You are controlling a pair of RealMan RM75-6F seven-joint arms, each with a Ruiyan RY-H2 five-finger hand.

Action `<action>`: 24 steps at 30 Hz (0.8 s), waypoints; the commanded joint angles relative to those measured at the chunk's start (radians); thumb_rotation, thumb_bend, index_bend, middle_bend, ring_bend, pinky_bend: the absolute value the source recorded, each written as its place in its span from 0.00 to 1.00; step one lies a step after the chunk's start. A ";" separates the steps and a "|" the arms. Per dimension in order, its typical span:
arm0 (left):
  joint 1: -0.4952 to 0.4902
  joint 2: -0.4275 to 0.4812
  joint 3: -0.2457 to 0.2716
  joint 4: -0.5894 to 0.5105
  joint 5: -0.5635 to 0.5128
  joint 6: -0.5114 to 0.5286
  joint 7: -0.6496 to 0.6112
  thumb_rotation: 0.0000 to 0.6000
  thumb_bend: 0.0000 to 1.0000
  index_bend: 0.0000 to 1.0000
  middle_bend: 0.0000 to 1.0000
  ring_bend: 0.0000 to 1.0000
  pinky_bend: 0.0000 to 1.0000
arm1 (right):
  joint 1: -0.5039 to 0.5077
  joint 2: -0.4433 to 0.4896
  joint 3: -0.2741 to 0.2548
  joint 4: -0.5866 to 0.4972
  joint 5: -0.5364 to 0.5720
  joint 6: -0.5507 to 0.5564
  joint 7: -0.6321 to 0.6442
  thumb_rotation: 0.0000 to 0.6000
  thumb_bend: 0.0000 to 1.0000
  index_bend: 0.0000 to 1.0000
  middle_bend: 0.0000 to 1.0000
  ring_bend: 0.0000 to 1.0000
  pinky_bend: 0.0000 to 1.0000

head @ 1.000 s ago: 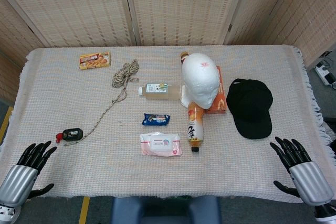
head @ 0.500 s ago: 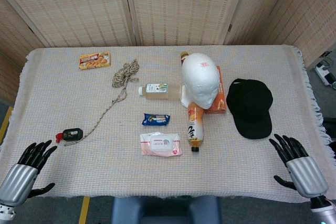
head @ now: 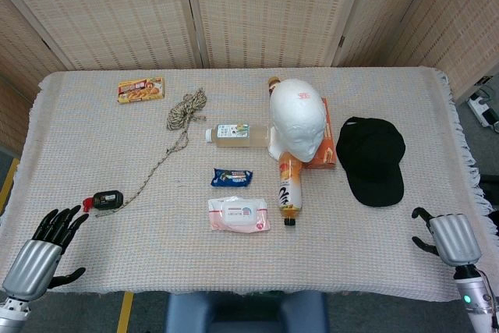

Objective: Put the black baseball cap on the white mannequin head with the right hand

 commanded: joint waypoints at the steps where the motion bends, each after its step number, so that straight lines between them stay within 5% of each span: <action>1: 0.000 -0.010 0.000 0.010 0.002 -0.001 0.006 1.00 0.06 0.11 0.00 0.00 0.08 | 0.024 -0.210 0.036 0.312 0.036 0.044 0.151 1.00 0.06 0.49 1.00 1.00 1.00; 11: 0.002 -0.024 -0.010 0.020 -0.016 0.010 0.011 1.00 0.06 0.11 0.00 0.00 0.09 | 0.081 -0.422 0.051 0.658 0.070 0.010 0.224 1.00 0.10 0.46 1.00 1.00 1.00; 24: 0.002 -0.033 -0.020 0.026 -0.040 0.004 0.040 1.00 0.06 0.11 0.00 0.00 0.09 | 0.150 -0.530 0.067 0.749 0.113 -0.096 0.205 1.00 0.13 0.46 1.00 1.00 1.00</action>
